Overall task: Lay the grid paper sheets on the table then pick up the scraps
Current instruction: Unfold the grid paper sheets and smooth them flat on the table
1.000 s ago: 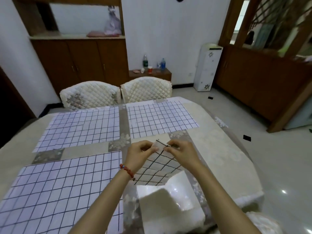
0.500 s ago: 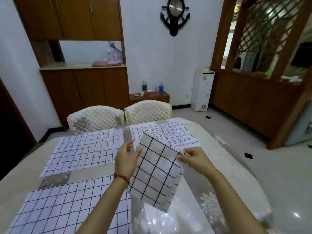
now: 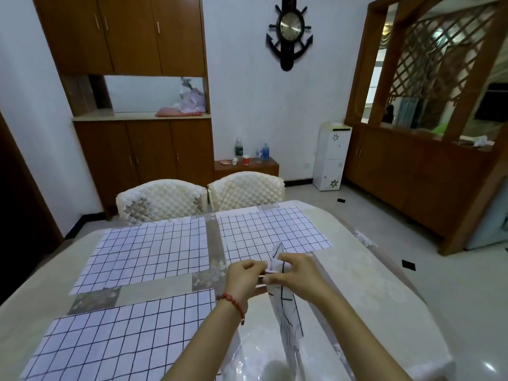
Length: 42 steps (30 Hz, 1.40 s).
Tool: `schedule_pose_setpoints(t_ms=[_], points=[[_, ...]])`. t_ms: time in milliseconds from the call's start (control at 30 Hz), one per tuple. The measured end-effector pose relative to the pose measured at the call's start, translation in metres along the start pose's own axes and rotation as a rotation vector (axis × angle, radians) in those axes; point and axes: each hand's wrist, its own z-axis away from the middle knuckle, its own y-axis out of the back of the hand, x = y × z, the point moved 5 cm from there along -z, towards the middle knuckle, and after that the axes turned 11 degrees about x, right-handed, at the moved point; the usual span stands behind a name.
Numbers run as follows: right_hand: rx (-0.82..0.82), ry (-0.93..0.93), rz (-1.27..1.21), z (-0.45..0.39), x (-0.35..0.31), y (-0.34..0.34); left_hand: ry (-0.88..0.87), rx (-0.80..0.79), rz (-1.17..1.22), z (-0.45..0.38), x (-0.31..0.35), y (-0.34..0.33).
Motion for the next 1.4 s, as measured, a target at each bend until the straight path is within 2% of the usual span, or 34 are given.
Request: schedule_pose_setpoints(t_ms=[167, 333, 433, 567, 667, 733, 833, 900, 1000, 1067, 1200, 1300, 1400], points=[[0.049, -0.025, -0.027, -0.005, 0.009, 0.010, -0.016, 0.048, -0.046, -0.014, 0.006, 0.024], [0.011, -0.013, -0.002, -0.005, 0.002, 0.007, 0.032, -0.125, -0.234, -0.003, 0.011, 0.015], [-0.027, 0.030, 0.037, -0.001, -0.008, 0.003, 0.025, -0.181, -0.243, 0.002, 0.008, 0.006], [-0.012, 0.033, 0.031, -0.002, -0.004, 0.000, 0.025, -0.133, -0.151, -0.003, 0.005, 0.010], [0.048, -0.018, -0.035, -0.006, 0.004, 0.007, -0.026, -0.031, -0.150, -0.013, 0.007, 0.025], [0.127, -0.028, -0.042, -0.008, 0.008, 0.016, -0.144, 0.105, -0.283, -0.026, 0.011, 0.040], [0.182, 0.013, 0.023, -0.013, 0.006, 0.025, -0.385, 0.261, -0.704, -0.035, 0.021, 0.054], [0.153, 0.064, 0.071, -0.015, 0.001, 0.023, -0.549, 0.193, -0.783, -0.035, 0.024, 0.043], [0.081, 0.109, 0.104, -0.017, -0.004, 0.015, -0.817, -0.019, -0.774, -0.021, 0.036, 0.010], [0.053, 0.118, 0.077, -0.017, -0.005, 0.013, -0.891, -0.133, -0.793, -0.016, 0.039, -0.008], [0.090, 0.099, 0.016, -0.015, 0.002, 0.031, -0.788, -0.220, -0.737, -0.020, 0.043, -0.013], [0.118, 0.028, -0.006, -0.012, 0.028, 0.056, -0.629, -0.112, -0.531, -0.030, 0.049, -0.002], [0.129, -0.033, -0.058, -0.008, 0.056, 0.080, -0.556, -0.029, -0.393, -0.034, 0.056, 0.010]])
